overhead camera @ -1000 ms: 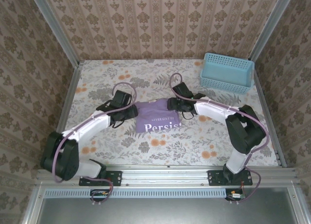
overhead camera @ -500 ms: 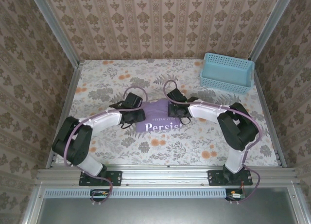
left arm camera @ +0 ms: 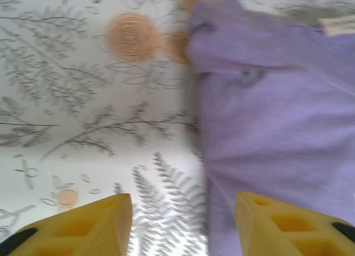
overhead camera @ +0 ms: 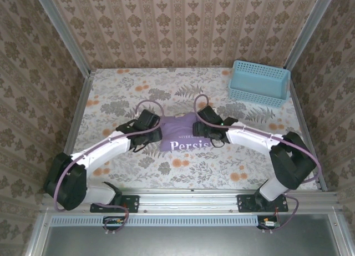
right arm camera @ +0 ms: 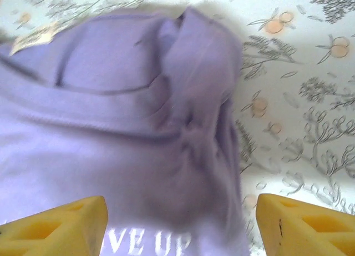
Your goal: Fold the inside-out t-shirt
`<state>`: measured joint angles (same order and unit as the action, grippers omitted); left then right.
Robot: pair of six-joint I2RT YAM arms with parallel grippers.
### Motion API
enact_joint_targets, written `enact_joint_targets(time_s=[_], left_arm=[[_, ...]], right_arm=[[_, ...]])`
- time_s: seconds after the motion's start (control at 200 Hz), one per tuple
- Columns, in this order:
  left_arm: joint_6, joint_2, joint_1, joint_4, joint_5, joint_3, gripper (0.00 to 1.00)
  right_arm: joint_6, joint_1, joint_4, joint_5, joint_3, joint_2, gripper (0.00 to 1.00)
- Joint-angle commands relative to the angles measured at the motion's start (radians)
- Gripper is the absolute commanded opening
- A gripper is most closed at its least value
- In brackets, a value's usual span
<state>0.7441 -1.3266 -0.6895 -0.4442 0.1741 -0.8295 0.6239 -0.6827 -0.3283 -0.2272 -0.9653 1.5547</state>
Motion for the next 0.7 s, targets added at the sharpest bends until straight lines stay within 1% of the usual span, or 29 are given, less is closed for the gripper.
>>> enact_joint_targets(time_s=[0.0,0.13,0.245,0.33,0.425,0.545,0.695], left_arm=[[0.041,-0.043,-0.051,-0.021,-0.007,-0.021,0.56],[0.075,-0.163,-0.086,0.021,-0.049,-0.043,0.57],[0.07,-0.262,-0.065,0.056,-0.071,-0.069,0.58],[0.04,-0.325,-0.024,0.086,-0.098,-0.098,0.55],[-0.003,-0.387,0.027,0.108,-0.091,-0.149,0.5],[-0.04,-0.477,0.117,0.102,-0.106,-0.242,0.44],[-0.061,-0.575,0.227,0.072,-0.109,-0.387,0.43]], right_arm=[[0.005,-0.058,-0.059,-0.065,0.043,-0.015,0.74],[0.056,-0.073,-0.023,-0.067,0.093,0.016,0.75],[0.063,-0.07,0.013,-0.051,0.081,0.081,0.76],[0.061,-0.05,0.022,-0.029,0.039,0.141,0.76],[0.056,-0.01,0.043,0.014,-0.017,0.209,0.74],[0.037,0.033,0.057,0.061,-0.122,0.3,0.74],[-0.005,0.084,0.024,0.093,-0.326,0.441,0.74]])
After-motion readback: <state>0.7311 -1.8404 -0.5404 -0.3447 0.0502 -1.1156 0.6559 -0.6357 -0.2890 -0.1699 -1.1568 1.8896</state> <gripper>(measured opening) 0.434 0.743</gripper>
